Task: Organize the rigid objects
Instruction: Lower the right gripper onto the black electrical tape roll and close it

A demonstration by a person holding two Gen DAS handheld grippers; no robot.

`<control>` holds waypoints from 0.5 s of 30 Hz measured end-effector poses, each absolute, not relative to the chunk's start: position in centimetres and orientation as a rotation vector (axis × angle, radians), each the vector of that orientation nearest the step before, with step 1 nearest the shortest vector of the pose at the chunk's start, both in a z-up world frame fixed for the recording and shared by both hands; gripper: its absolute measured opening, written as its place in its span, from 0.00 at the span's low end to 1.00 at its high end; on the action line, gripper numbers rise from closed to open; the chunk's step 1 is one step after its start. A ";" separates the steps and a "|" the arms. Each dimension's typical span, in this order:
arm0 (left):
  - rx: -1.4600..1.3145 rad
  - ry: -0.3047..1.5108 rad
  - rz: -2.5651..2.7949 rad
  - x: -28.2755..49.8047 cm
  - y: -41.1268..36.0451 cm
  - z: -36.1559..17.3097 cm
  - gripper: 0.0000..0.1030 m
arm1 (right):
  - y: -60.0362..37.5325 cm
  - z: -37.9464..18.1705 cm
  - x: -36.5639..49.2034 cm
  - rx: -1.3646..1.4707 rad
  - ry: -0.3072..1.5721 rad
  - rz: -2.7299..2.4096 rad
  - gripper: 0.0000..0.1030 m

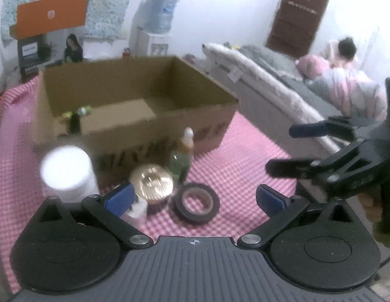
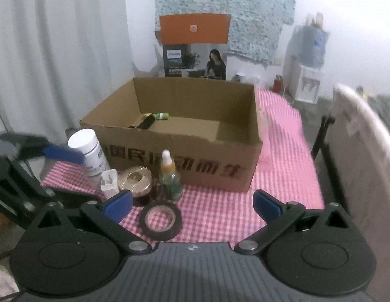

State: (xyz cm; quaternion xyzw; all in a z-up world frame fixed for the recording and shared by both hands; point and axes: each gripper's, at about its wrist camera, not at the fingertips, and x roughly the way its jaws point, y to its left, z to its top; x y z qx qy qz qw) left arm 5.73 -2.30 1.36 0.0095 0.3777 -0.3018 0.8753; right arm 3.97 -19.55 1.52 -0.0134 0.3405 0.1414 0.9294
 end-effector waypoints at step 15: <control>0.323 0.761 -0.591 4.2 -7.8 -2.1 0.91 | -22.0 -3.6 3.9 0.265 0.724 0.330 0.91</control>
